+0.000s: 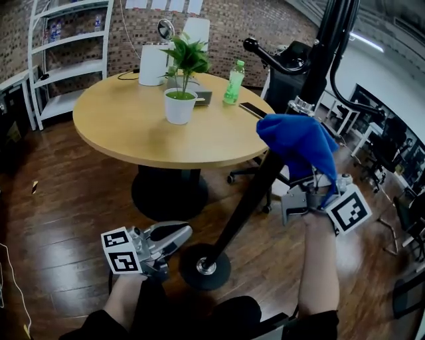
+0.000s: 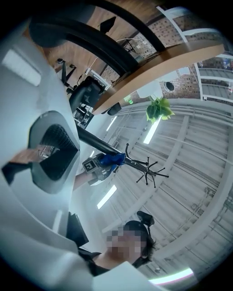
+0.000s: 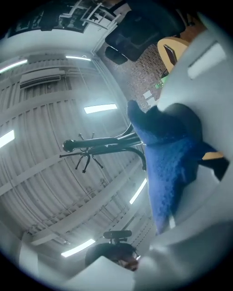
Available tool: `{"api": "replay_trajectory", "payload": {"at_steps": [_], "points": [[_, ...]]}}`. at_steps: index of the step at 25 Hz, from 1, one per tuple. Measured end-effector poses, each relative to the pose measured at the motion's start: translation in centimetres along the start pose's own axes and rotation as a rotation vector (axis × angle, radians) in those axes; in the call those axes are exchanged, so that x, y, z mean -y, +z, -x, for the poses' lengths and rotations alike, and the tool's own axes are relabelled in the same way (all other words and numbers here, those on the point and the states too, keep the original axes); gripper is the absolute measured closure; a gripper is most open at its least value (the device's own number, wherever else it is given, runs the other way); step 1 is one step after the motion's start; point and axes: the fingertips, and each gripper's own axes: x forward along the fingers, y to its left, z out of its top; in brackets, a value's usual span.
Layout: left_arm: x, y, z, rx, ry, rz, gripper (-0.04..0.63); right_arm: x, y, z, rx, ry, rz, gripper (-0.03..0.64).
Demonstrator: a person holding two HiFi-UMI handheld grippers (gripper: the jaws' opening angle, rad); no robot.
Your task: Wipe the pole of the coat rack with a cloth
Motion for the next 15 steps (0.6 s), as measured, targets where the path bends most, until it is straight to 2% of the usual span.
{"api": "replay_trajectory", "payload": {"at_steps": [3, 7, 12, 15], "points": [[0.4, -0.2, -0.1, -0.005, -0.008, -0.009, 0.592, 0.5, -1.6, 1.4, -0.018, -0.027, 0.036, 0.594], [0.2, -1.5, -0.3, -0.03, -0.001, 0.007, 0.592, 1.8, -6.8, 5.2, -0.099, -0.064, 0.106, 0.594], [-0.6, -3.4, -0.3, -0.072, 0.012, 0.031, 0.592, 5.0, -15.9, 12.4, -0.196, -0.14, 0.004, 0.594], [-1.4, -5.0, 0.0, -0.092, 0.031, 0.052, 0.592, 6.8, -23.1, 17.5, -0.303, -0.204, -0.041, 0.594]]}}
